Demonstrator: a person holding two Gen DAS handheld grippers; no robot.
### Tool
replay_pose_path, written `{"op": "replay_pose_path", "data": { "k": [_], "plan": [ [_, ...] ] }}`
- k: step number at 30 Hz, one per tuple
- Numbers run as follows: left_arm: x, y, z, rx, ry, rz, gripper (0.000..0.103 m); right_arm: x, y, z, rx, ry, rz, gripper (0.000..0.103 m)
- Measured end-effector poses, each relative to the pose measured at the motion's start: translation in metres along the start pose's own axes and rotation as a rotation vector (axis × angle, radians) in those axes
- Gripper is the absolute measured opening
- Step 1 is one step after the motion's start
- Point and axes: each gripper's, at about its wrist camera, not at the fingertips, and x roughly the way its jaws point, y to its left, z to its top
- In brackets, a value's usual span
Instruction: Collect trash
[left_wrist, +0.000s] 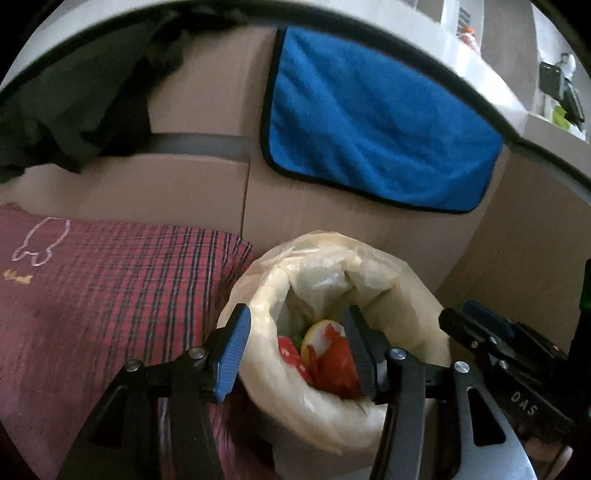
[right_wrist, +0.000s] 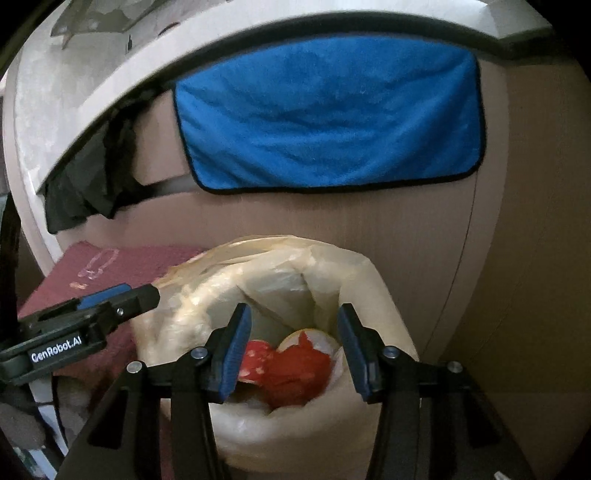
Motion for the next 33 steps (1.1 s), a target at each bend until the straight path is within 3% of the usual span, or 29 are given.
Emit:
{"op": "replay_pose_path", "data": {
  "k": [3,8,11,15,21,25,28,33],
  "plan": [
    [-0.035,-0.005,-0.009,0.016,-0.023,0.026,0.054,-0.029,0.01,-0.005,0.015,-0.021,0.015,0.046],
    [-0.12,-0.004,-0.031,-0.017,-0.063,0.008,0.054,-0.088,0.033,-0.019,0.019,-0.023,0.042,0.046],
    [-0.172,-0.013,-0.046,0.034,-0.102,0.005,0.054,-0.122,0.049,-0.031,-0.005,-0.027,0.041,0.046],
    [-0.21,-0.033,-0.065,0.111,-0.1,0.008,0.054,-0.162,0.067,-0.048,-0.031,-0.054,0.034,0.047],
    [-0.248,-0.039,-0.09,0.072,-0.059,-0.007,0.054,-0.202,0.084,-0.078,-0.029,-0.048,0.051,0.047],
    [-0.271,-0.039,-0.114,0.133,-0.121,0.072,0.054,-0.22,0.092,-0.096,-0.006,-0.044,0.089,0.048],
    [-0.277,-0.037,-0.128,0.144,-0.109,0.127,0.054,-0.231,0.102,-0.107,-0.004,-0.051,0.09,0.048],
    [-0.287,-0.031,-0.126,0.117,-0.134,0.205,0.054,-0.245,0.113,-0.115,-0.039,-0.084,0.027,0.049]
  ]
}}
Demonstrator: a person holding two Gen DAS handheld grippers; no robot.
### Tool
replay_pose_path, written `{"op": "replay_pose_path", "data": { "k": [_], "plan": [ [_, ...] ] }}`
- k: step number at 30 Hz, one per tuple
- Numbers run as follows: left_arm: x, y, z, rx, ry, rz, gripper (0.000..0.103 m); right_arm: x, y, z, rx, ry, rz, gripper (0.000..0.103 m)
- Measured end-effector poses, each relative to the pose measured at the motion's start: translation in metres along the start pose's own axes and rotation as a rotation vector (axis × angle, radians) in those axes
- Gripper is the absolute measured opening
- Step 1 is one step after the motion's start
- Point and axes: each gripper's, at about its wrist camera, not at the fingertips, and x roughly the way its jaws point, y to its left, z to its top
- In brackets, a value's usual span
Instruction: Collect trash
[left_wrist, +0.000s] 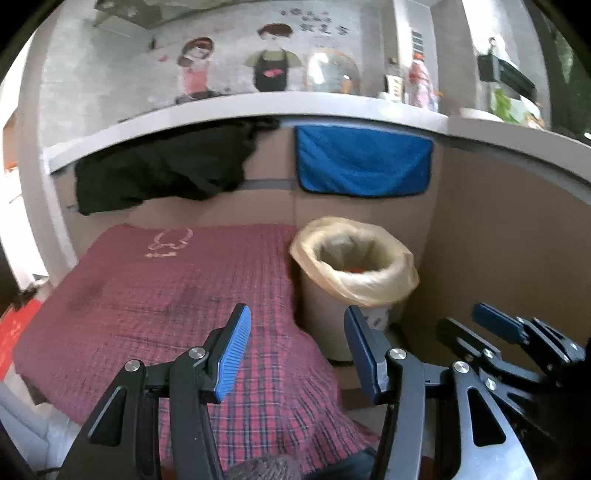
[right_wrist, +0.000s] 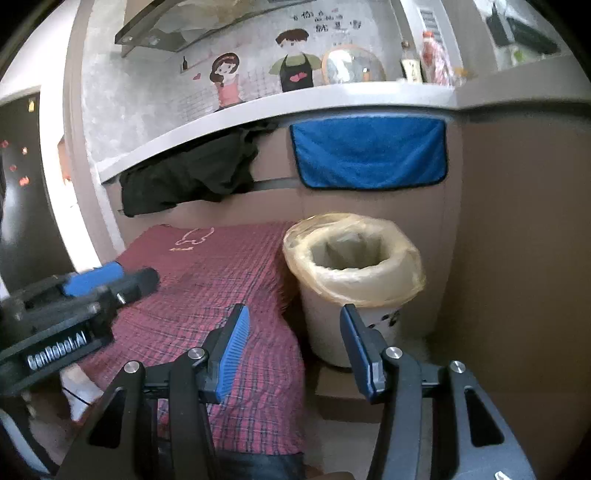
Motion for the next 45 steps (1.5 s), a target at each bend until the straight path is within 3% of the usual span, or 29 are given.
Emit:
{"op": "replay_pose_path", "data": {
  "k": [4,9,45],
  "plan": [
    [-0.011,0.007,0.0,-0.018,-0.041,0.024,0.054,-0.017,0.005,0.0,-0.024,-0.078,-0.069,0.049],
    [-0.017,0.007,0.0,-0.017,-0.059,0.047,0.053,-0.029,0.012,0.003,-0.054,-0.141,-0.079,0.049],
    [-0.016,0.009,0.003,-0.019,-0.06,0.08,0.053,-0.025,0.014,0.005,-0.072,-0.126,-0.067,0.049]
  ]
}}
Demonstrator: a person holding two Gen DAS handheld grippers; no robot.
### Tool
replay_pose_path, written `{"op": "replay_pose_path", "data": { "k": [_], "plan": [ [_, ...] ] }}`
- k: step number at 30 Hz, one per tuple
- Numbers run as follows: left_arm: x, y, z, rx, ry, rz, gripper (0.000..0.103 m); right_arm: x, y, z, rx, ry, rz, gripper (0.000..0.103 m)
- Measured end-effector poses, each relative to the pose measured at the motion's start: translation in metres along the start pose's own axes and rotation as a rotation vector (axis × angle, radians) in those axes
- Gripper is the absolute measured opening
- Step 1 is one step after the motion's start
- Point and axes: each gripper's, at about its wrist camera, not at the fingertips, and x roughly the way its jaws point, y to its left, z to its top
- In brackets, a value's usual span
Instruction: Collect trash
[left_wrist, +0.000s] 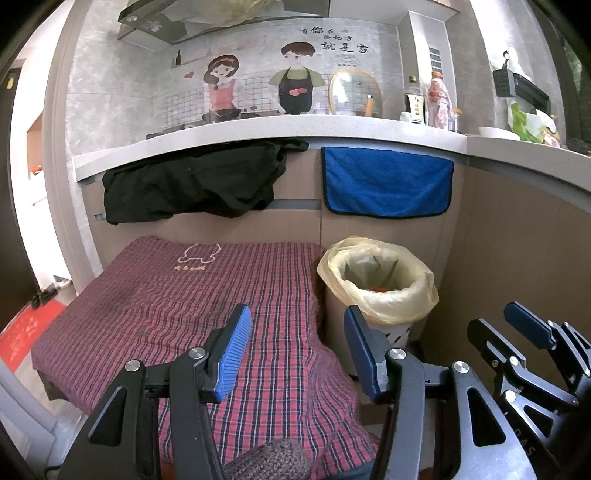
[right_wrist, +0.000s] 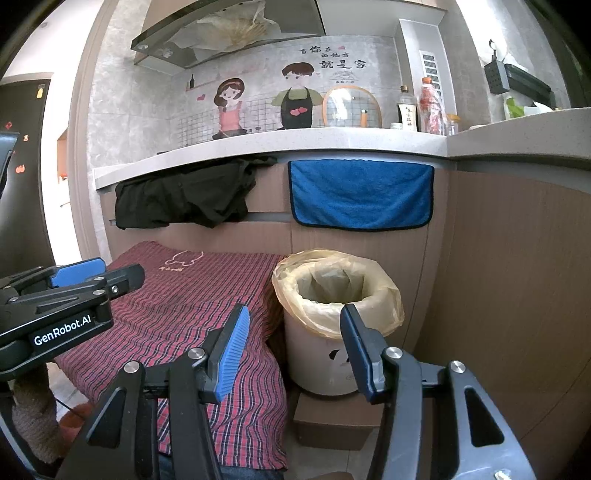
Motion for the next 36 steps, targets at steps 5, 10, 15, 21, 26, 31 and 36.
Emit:
{"op": "replay_pose_path", "data": {
  "k": [5,10,15,21,26,31,36],
  "plan": [
    [-0.0005,0.0002,0.0001,0.0,-0.001,0.002,0.053,-0.0004,0.0004,0.0001,0.0,-0.001,0.0,0.049],
    [0.0,0.0017,-0.0002,0.0,0.0,-0.001,0.053,-0.001,0.0014,-0.0002,-0.001,-0.001,-0.001,0.049],
    [0.0009,0.0011,-0.0016,-0.006,0.006,0.006,0.053,-0.0006,0.0016,0.0013,-0.006,-0.006,-0.002,0.049],
    [0.0007,0.0009,-0.0021,-0.007,0.007,0.008,0.053,-0.0003,0.0016,0.0022,-0.007,-0.005,0.001,0.049],
    [0.001,0.0021,-0.0023,-0.006,0.006,0.005,0.053,0.0018,0.0015,0.0029,-0.011,-0.009,0.002,0.049],
    [0.0009,0.0023,-0.0017,-0.007,0.009,0.006,0.053,0.0005,0.0026,0.0027,-0.01,-0.009,-0.001,0.049],
    [0.0012,0.0023,-0.0021,-0.008,0.012,0.008,0.053,0.0006,0.0018,0.0024,-0.01,-0.008,0.0,0.049]
  ]
}}
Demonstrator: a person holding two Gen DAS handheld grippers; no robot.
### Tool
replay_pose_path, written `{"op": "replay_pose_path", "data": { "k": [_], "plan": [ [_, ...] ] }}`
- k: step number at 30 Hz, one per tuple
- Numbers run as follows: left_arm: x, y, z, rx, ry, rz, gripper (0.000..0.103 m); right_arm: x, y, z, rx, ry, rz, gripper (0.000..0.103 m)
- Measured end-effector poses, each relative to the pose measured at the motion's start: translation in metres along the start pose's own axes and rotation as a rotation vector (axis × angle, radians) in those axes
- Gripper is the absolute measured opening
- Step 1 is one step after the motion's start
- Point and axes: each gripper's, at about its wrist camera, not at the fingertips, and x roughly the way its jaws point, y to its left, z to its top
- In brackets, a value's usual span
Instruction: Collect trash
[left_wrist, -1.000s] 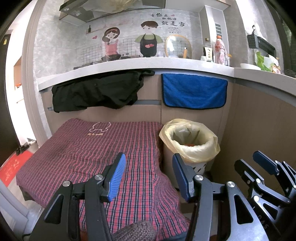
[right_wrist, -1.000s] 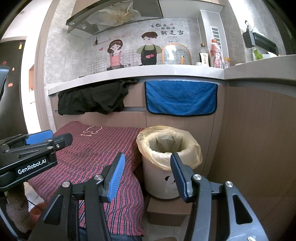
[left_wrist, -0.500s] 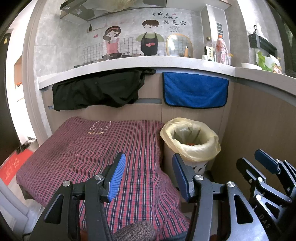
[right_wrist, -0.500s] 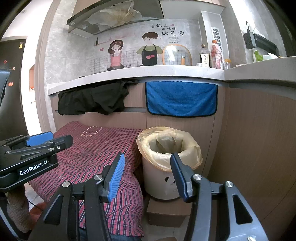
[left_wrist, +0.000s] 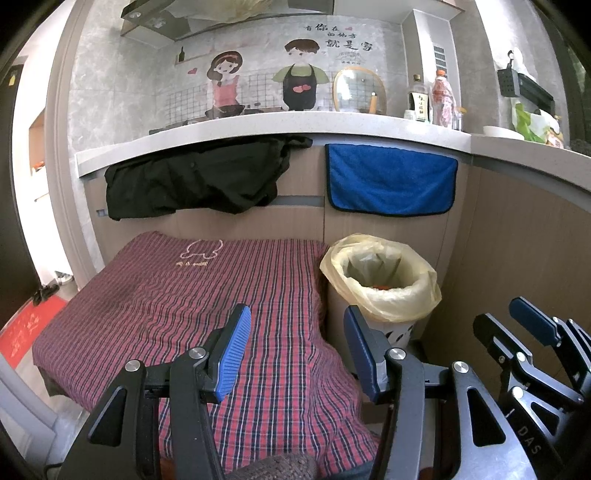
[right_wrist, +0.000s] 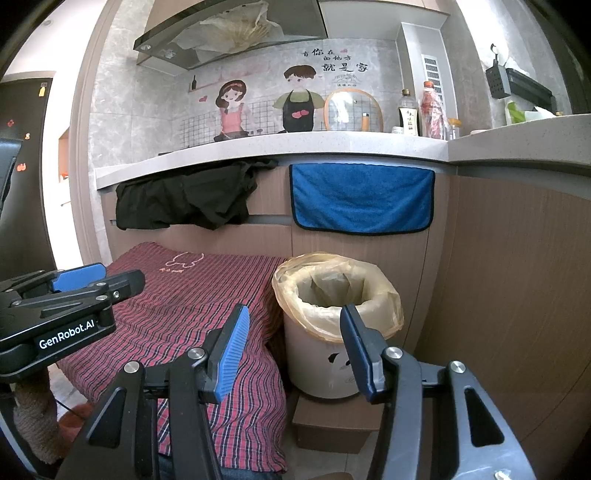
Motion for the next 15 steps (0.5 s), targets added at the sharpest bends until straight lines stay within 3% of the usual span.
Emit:
{"op": "replay_pose_path", "data": {
  "k": [15],
  "plan": [
    [0.0013,-0.0029,-0.0008,-0.007,0.01,0.008,0.053,0.0052,-0.0033,0.0003,-0.002,0.004,0.001,0.049]
  ]
}}
